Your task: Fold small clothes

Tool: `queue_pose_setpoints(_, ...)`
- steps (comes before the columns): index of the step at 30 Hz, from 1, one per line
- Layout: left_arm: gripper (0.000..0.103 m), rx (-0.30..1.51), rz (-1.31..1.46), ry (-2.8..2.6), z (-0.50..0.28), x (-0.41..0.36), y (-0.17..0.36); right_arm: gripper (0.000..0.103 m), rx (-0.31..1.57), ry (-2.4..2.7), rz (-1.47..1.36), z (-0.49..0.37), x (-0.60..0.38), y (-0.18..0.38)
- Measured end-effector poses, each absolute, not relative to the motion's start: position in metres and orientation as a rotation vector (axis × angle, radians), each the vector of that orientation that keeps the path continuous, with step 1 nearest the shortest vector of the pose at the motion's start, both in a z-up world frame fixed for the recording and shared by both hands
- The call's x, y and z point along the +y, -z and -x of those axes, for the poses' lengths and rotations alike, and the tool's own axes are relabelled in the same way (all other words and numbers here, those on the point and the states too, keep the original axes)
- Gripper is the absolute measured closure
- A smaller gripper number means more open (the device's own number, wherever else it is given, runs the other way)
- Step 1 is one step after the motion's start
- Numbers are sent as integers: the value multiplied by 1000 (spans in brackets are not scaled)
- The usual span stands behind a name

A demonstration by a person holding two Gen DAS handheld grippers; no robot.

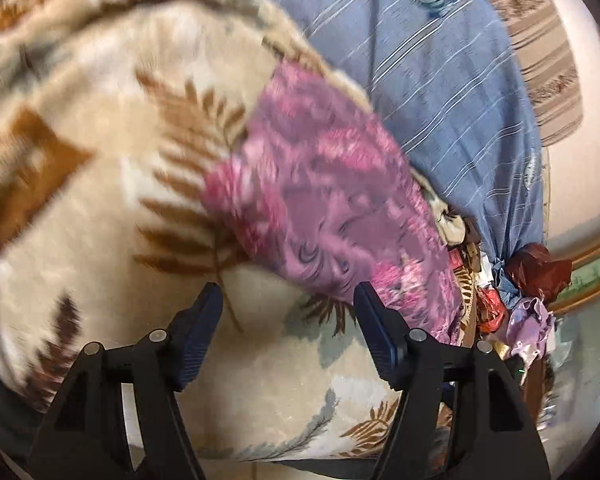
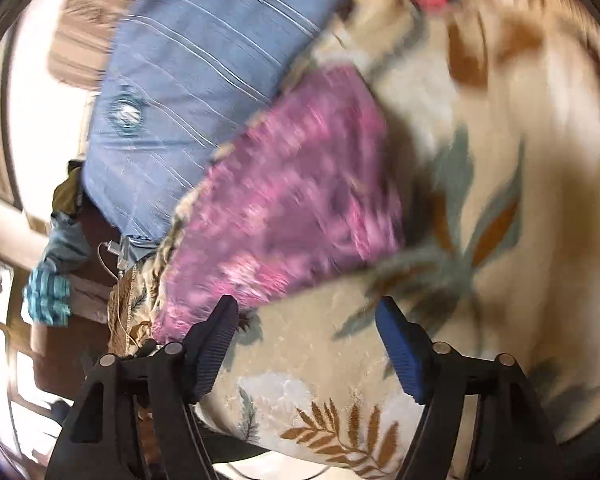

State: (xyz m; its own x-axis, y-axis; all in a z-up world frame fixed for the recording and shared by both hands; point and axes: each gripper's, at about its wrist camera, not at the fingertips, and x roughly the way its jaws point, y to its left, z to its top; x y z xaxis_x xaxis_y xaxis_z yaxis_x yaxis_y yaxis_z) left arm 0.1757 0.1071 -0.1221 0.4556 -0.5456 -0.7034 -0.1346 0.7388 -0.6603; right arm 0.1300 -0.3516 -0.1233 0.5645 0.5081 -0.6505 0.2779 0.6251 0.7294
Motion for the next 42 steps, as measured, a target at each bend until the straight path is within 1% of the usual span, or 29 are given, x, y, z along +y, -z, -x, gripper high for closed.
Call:
queue_pose_setpoints(1,36,1102,758,293,-180,105,127,49,1013,-148,-956,-136,-352,133)
queue_pose_setpoints(3,36,1095,814,315,-192,103,131,50,990,-164,-1044,-147,-358,144)
queue_pose_setpoints(6,36,1094,819,279,-209,102,136,51,913,-133,-1143,-156,-375,155)
queue_pose_setpoints(7,37,1092,835,270,-213,102,140,56,894,-137,-1172,-158,-378,161)
queue_pose_setpoints(8,42,1082,857,274,-215,104,143,62,893,-141,-1177,-159,-379,163)
queue_pose_setpoints(9,60,1062,865,284,-216,105,143,78,907,-127,-1149,-160,-378,163)
queue_pose_setpoints(10,79,1058,860,285,-215,105,142,86,920,-109,-1109,-160,-376,162)
queue_pose_setpoints(12,90,1034,849,296,-211,107,135,91,915,-117,-1078,-158,-374,156)
queue_pose_setpoints(14,94,1030,804,305,-203,107,118,93,913,-105,-1014,-154,-372,138)
queue_pose_setpoints(15,94,1014,767,303,-192,108,102,94,918,-101,-996,-149,-371,128)
queue_pose_setpoints(17,94,1021,744,290,-175,112,88,94,932,-100,-944,-135,-366,106)
queue_pose_setpoints(19,93,1060,753,288,-163,119,94,94,954,-65,-846,-117,-358,90)
queue_pose_setpoints(21,92,1149,769,237,-157,123,125,92,1021,-50,-835,-109,-354,104)
queue_pose_setpoints(22,89,1203,803,209,-157,126,148,91,1055,-44,-838,-105,-354,118)
queue_pose_setpoints(23,88,1219,860,213,-156,128,162,89,1101,-13,-847,-107,-354,137)
queue_pose_setpoints(24,86,1198,949,224,-153,133,170,89,1142,-8,-874,-111,-353,155)
queue_pose_setpoints(25,84,1187,966,229,-151,136,168,88,1117,-27,-897,-110,-355,157)
queue_pose_setpoints(26,82,1174,956,231,-150,137,163,82,1109,-33,-896,-110,-356,153)
queue_pose_setpoints(27,75,1137,909,219,-148,139,152,80,1098,-27,-866,-109,-356,142)
queue_pose_setpoints(28,62,1112,879,208,-147,139,145,76,1081,-10,-812,-107,-354,127)
queue_pose_setpoints(29,56,1088,851,192,-145,140,139,71,1077,3,-763,-104,-352,117)
queue_pose_setpoints(30,53,1065,839,179,-142,141,134,63,1076,19,-709,-101,-348,105)
queue_pose_setpoints(31,53,1062,840,177,-141,140,134,59,1063,34,-650,-96,-340,88)
queue_pose_setpoints(35,53,1091,859,168,-144,138,142,57,1022,-92,-510,-100,-296,44)
queue_pose_setpoints(36,53,1103,860,163,-146,137,145,53,1015,-152,-477,-107,-277,34)
queue_pose_setpoints(37,53,1107,864,163,-146,137,147,49,1011,-206,-456,-115,-260,28)
queue_pose_setpoints(38,53,1107,872,161,-146,138,149,48,1006,-296,-438,-127,-238,24)
queue_pose_setpoints(42,53,1071,882,137,-146,142,148,48,1064,-512,-381,-186,-165,29)
